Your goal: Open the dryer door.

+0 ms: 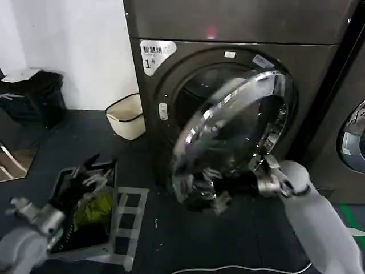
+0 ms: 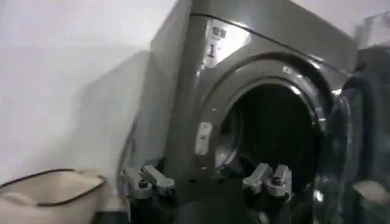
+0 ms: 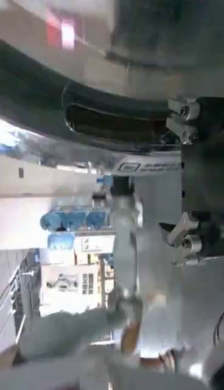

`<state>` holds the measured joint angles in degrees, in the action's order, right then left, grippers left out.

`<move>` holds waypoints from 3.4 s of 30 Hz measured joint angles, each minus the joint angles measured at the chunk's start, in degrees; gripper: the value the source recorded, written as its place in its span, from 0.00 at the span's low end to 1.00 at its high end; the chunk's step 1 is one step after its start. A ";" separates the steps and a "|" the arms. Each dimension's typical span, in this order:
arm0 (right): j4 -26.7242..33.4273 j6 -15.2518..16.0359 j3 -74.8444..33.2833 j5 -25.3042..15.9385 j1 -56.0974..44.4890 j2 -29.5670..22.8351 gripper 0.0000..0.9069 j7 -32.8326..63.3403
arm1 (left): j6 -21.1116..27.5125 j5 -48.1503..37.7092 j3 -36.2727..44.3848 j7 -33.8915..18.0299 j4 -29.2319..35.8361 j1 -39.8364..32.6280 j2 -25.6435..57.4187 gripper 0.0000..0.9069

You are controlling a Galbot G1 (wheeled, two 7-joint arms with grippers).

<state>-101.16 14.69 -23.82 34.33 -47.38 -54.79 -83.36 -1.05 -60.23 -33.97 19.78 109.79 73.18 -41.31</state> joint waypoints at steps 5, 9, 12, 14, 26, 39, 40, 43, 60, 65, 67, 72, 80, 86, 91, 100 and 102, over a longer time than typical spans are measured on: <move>-6.41 -2.65 -15.48 -0.08 -12.67 0.46 1.00 -0.28 | -0.33 -0.11 15.95 -1.02 -4.21 -14.34 3.18 1.00; -9.89 -4.13 -28.51 -1.38 -22.16 -0.83 1.00 -0.19 | 0.01 -1.32 29.29 0.80 -6.31 -25.50 2.54 1.00; -10.68 -2.82 -37.87 -3.49 -27.20 -2.99 1.00 1.96 | 0.42 -3.81 37.63 1.54 -7.73 -32.80 0.64 1.00; -10.96 -2.75 -45.26 -3.45 -30.34 -5.13 1.00 5.72 | 0.49 -4.57 42.82 2.36 -8.76 -37.56 -1.21 1.00; -12.05 0.60 -74.85 2.96 -41.36 -9.39 1.00 47.27 | -0.60 -5.90 64.68 6.80 -12.04 -57.21 -10.40 1.00; -0.58 9.03 -96.72 -4.79 -44.14 -5.45 1.00 74.72 | -2.08 -7.74 80.48 8.59 -15.20 -69.95 -18.59 1.00; 0.21 9.12 -98.24 -4.81 -44.55 -5.28 1.00 74.93 | -2.15 -8.12 81.43 8.06 -15.76 -70.84 -19.47 1.00; 1.86 9.04 -102.01 -4.94 -45.76 -5.14 1.00 73.82 | -2.73 -8.33 84.69 7.19 -18.14 -73.44 -22.99 1.00; 2.03 5.99 -108.04 -4.93 -48.33 -5.59 1.00 69.70 | -5.47 0.55 86.81 -5.39 -36.58 -77.10 -46.13 1.00; 2.78 5.42 -108.02 -4.96 -48.09 -5.40 1.00 68.98 | -4.86 1.94 85.01 -8.29 -41.69 -77.38 -50.80 1.00; 3.18 4.98 -108.05 -5.10 -47.94 -5.37 1.00 68.91 | -4.47 2.40 84.26 -8.98 -43.23 -77.44 -50.88 1.00; 4.50 3.88 -108.31 -6.23 -47.64 -4.92 1.00 68.91 | -4.75 3.03 81.59 -10.13 -46.88 -77.66 -50.90 1.00; 5.51 2.54 -109.38 -6.76 -47.32 -3.73 1.00 69.39 | -16.40 5.86 81.68 -9.29 -41.50 -76.43 -50.87 1.00; 5.60 2.54 -108.59 -6.77 -46.43 -2.93 1.00 69.39 | -24.62 5.23 82.03 -9.92 -34.76 -74.21 -42.65 1.00; 5.94 2.50 -108.42 -7.07 -45.66 -2.00 1.00 69.31 | -26.65 5.57 81.27 -10.90 -27.34 -71.59 -28.74 1.00; 5.95 2.72 -109.92 -9.40 -44.18 -0.21 1.00 69.14 | -23.56 8.47 79.39 -8.85 -14.09 -67.80 -3.65 1.00; 5.97 2.55 -110.47 -10.29 -43.88 0.37 1.00 69.15 | -23.23 9.78 79.39 -7.23 -12.36 -67.24 1.59 1.00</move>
<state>-95.19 17.25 -134.29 24.04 -91.26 -54.42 -14.21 -24.28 -50.44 45.42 12.55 97.43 5.94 -39.72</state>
